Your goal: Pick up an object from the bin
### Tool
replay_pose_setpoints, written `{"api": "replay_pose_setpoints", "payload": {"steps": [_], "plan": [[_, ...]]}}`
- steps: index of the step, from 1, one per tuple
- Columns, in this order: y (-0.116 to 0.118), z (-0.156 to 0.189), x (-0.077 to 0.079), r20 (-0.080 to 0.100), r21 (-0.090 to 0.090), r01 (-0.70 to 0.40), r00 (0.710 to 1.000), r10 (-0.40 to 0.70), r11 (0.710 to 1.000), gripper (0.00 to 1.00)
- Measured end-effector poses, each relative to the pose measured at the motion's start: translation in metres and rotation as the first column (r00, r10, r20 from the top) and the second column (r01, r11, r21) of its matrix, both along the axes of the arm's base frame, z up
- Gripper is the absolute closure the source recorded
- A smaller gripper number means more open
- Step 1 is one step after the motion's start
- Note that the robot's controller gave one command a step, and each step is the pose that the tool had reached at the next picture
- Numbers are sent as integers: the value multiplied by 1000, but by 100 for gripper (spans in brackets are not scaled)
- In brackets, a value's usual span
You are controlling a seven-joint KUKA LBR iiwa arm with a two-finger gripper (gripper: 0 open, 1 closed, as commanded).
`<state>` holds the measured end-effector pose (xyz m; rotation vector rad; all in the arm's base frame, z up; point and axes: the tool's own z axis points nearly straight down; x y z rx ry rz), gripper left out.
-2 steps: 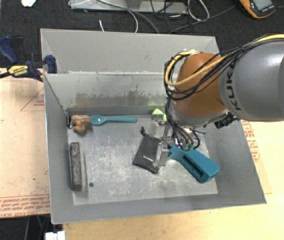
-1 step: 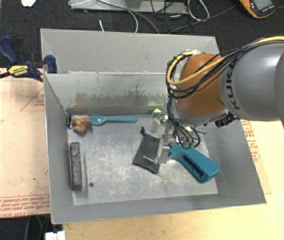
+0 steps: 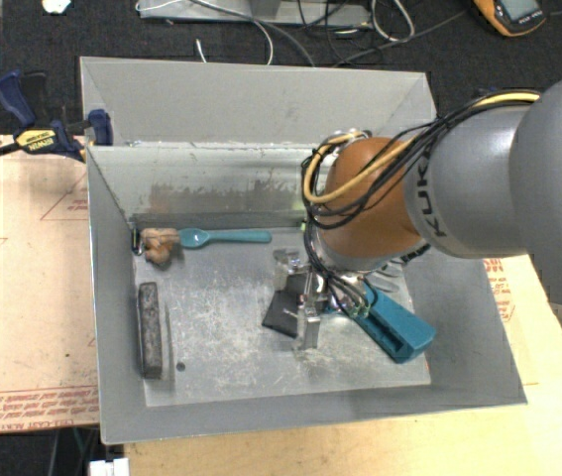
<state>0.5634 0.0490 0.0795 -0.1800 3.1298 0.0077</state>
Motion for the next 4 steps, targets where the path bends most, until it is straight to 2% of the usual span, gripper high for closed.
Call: {"api": "replay_pose_setpoints", "payload": {"steps": [1, 2, 3, 4], "plan": [[7, -9, 0, -3, 1, 6, 1000, -6, 1000, 0], [16, -9, -55, -5, 1, -40, 999, 40, 999, 100], [16, -9, -55, -5, 1, -41, 999, 41, 999, 100], [-5, 21, -48, -5, 2, -40, 999, 40, 999, 100]]}}
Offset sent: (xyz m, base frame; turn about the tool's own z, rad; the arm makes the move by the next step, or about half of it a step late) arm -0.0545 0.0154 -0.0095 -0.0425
